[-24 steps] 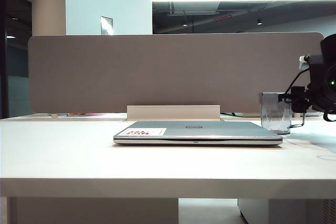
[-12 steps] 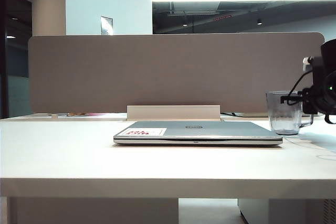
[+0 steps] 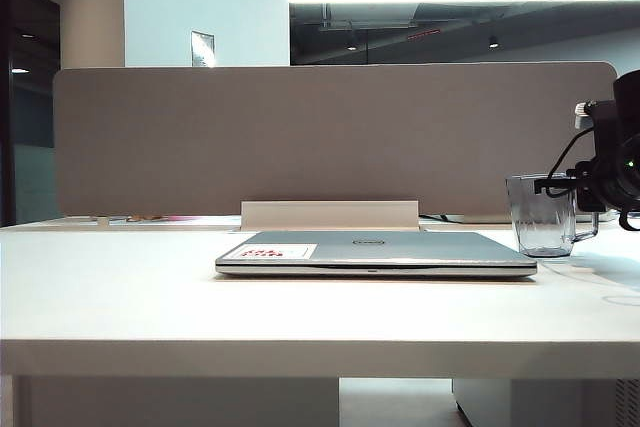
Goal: Pick up the water cup and place it on the side of the laptop close to you.
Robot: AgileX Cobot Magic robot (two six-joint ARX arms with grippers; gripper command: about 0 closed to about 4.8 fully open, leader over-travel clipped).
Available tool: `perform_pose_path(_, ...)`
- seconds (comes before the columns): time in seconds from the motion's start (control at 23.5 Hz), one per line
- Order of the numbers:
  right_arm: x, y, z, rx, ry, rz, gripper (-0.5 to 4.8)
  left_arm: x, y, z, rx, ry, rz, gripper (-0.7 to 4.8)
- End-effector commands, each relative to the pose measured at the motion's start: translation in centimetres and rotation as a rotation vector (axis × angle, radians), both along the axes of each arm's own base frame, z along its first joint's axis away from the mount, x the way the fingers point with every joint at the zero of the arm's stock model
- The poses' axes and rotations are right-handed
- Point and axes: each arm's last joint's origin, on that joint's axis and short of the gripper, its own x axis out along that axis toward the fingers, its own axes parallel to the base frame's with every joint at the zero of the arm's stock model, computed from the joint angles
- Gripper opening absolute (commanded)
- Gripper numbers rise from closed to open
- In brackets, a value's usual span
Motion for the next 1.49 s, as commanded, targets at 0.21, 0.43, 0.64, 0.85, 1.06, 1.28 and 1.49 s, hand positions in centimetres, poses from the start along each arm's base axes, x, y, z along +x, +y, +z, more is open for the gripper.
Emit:
perform_pose_path(0.21,-0.5,0.1,2.1,-0.018,-0.004,0.011,-0.01,0.0,0.0,0.1,0.001,-0.005,0.002,-0.03)
perform_pose_path(0.43,-1.6,0.2,3.1,-0.013,0.019,0.031,-0.01,0.0,0.0,-0.2,0.0,0.028,0.002,-0.03)
perform_pose_path(0.64,-4.7,0.5,4.6,-0.005,0.004,0.089,-0.01,0.0,0.0,-0.2,0.0,0.027,0.002,-0.03)
perform_pose_path(0.85,-7.5,0.8,5.6,0.006,-0.01,0.119,-0.01,0.0,0.0,-0.2,0.0,0.027,0.002,-0.03)
perform_pose_path(1.06,-11.0,2.1,6.6,0.07,-0.038,0.179,-0.01,0.0,0.0,-0.2,0.0,0.026,0.002,-0.03)
perform_pose_path(1.28,-13.7,6.7,7.4,0.074,-0.04,0.338,-0.02,0.0,0.0,-0.2,0.0,0.026,0.001,-0.03)
perform_pose_path(1.49,-15.1,10.6,7.1,0.068,-0.016,0.431,-0.02,0.0,0.0,-0.2,0.0,0.027,0.002,-0.03)
